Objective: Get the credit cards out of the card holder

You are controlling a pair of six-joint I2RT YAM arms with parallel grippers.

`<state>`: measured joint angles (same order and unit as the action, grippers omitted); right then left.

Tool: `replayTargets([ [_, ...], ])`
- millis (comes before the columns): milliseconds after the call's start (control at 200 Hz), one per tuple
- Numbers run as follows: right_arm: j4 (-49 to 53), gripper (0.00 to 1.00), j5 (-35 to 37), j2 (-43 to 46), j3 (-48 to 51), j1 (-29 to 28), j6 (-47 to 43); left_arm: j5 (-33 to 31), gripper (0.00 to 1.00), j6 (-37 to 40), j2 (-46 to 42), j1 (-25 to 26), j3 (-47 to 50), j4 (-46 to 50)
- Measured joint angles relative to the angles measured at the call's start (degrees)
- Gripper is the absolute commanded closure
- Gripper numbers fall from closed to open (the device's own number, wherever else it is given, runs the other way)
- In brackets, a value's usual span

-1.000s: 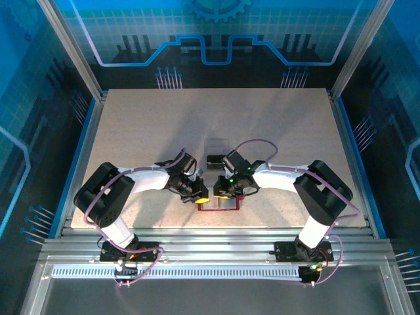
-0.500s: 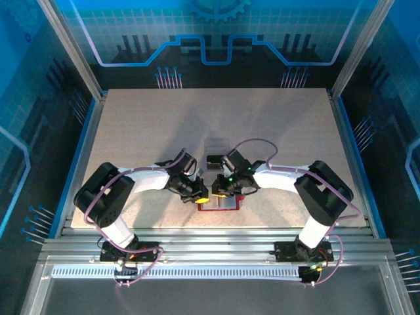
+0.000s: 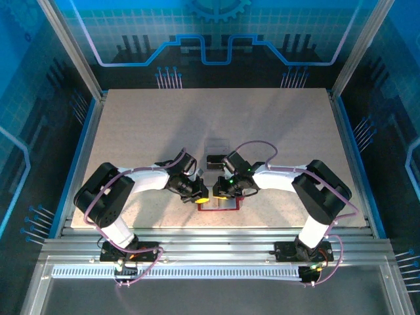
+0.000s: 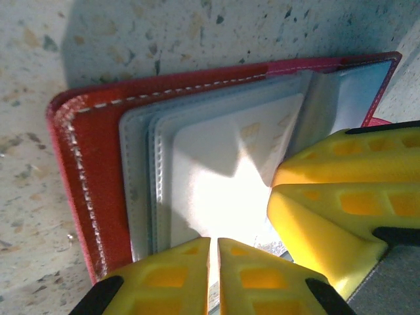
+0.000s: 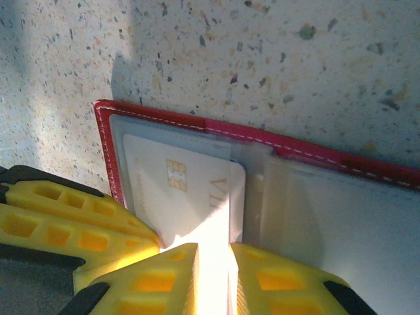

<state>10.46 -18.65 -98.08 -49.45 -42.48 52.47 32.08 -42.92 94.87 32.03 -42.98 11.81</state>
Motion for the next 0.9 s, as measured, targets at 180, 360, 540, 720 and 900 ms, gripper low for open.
replayTargets([
  [180, 0.87, 0.81, 0.63, 0.00, -0.17, 0.00, -0.85, -0.15, 0.88, 0.00, 0.00, 0.00, 0.00, 0.00],
  [360, 2.75, 0.81, 1.95, 0.02, -1.33, 0.00, -1.49, -0.17, 0.88, 0.00, 0.00, 0.00, 0.02, 0.00],
  [540, 4.04, 0.81, 3.02, 0.15, -1.62, 0.00, -1.53, -0.52, 0.85, 0.00, -0.52, 0.00, 0.02, 0.44],
  [720, 4.52, 0.81, 3.19, 2.05, -1.60, 0.00, -1.49, -2.14, 0.83, 0.02, -2.78, 0.00, 0.00, 2.84],
  [900, 3.30, 0.81, 2.10, 3.15, -1.25, 0.00, -1.18, -2.80, 0.91, 0.28, -3.80, -0.04, -0.07, 4.11],
])
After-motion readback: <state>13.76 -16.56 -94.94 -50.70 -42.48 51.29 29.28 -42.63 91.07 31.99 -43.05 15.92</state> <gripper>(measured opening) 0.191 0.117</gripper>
